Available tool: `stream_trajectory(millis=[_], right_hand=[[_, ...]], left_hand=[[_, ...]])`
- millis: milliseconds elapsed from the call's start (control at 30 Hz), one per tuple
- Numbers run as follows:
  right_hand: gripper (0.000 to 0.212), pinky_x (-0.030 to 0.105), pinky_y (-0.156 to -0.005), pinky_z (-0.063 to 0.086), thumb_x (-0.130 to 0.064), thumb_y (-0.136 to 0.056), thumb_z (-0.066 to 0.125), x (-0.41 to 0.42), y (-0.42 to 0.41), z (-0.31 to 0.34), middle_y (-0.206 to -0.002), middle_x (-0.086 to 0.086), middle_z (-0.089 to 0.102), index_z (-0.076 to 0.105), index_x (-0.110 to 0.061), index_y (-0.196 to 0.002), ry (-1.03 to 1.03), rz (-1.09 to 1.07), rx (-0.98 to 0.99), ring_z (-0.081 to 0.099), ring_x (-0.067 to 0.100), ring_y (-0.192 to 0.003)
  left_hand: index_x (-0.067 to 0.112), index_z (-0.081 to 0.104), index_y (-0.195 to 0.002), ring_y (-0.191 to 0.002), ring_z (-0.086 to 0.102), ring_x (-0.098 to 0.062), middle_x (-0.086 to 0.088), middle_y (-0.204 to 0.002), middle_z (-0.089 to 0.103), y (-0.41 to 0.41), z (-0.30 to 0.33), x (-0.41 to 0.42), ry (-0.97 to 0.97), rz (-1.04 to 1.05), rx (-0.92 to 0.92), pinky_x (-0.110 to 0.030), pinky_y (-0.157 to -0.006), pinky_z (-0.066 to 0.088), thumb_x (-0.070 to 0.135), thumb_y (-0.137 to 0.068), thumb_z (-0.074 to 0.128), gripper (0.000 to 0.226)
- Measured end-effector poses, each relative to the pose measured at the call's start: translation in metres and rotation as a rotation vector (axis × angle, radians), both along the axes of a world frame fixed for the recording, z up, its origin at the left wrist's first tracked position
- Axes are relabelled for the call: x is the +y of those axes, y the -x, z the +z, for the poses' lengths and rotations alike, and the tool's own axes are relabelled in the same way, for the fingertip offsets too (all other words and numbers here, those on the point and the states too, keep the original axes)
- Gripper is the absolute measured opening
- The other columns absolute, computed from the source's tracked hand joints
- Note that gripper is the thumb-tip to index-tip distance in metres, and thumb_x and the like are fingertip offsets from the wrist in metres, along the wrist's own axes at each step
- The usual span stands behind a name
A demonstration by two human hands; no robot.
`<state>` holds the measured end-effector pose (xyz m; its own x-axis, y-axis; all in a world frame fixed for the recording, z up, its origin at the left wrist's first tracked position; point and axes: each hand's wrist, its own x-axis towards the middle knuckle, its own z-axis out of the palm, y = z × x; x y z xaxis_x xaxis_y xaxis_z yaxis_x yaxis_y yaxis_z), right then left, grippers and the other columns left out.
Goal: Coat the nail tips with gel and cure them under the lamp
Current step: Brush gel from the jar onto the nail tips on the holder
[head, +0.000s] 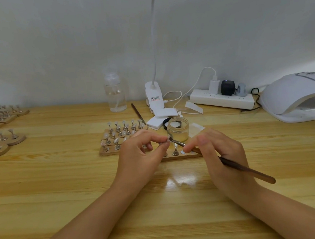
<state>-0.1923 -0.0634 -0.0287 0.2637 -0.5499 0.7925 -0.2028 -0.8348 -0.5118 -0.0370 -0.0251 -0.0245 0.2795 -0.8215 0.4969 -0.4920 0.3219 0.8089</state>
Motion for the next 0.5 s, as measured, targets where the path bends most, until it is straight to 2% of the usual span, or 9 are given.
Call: stream_trajectory(millis=[133,200,300,433,500], right_hand=[[0.041,0.032,-0.071,0.045,-0.041,-0.093,0.035,0.0004,0.0022,0.0004,-0.063,-0.010,0.064,0.062,-0.028,-0.066,-0.055,0.008,-0.027,0.058,0.009,-0.063],[0.040,0.029,-0.073,0.043,-0.037,-0.090,0.032,-0.0006,0.0050,0.0006,-0.060,-0.008,0.064,0.061,-0.032,-0.063,-0.106,0.002,-0.066,0.059,0.005,-0.065],[0.041,0.033,-0.073,0.045,-0.037,-0.089,0.030,-0.0009,0.0068,0.0016,-0.063,-0.007,0.065,0.062,-0.027,-0.066,-0.161,0.016,-0.104,0.061,0.006,-0.068],[0.034,0.030,-0.072,0.045,-0.036,-0.089,0.032,0.0014,0.0018,0.0028,-0.071,-0.017,0.062,0.061,-0.029,-0.073,-0.121,0.005,-0.006,0.059,0.004,-0.074],[0.034,0.035,-0.073,0.047,-0.035,-0.089,0.033,0.0019,0.0008,0.0031,-0.071,-0.016,0.062,0.062,-0.027,-0.073,-0.109,0.012,0.007,0.060,0.007,-0.073]], left_hand=[[0.028,0.068,-0.071,-0.061,0.045,-0.003,0.010,-0.072,0.063,0.0000,0.0001,-0.0008,-0.001,0.003,-0.003,-0.010,-0.054,0.034,0.008,-0.071,0.074,0.021],[0.029,0.068,-0.070,-0.061,0.045,-0.002,0.009,-0.072,0.063,0.0001,0.0002,-0.0003,-0.001,0.000,-0.009,-0.009,-0.055,0.035,0.008,-0.071,0.075,0.022],[0.030,0.068,-0.069,-0.061,0.044,-0.001,0.009,-0.071,0.063,-0.0004,-0.0001,-0.0001,0.001,-0.009,-0.015,-0.009,-0.055,0.034,0.009,-0.071,0.075,0.022],[0.029,0.069,-0.070,-0.061,0.044,-0.001,0.011,-0.070,0.062,0.0000,-0.0002,-0.0008,0.000,-0.017,-0.025,-0.008,-0.056,0.033,0.009,-0.071,0.075,0.021],[0.029,0.068,-0.070,-0.061,0.044,-0.001,0.012,-0.070,0.062,-0.0001,-0.0002,-0.0010,0.000,-0.014,-0.029,-0.008,-0.056,0.033,0.009,-0.071,0.074,0.021]])
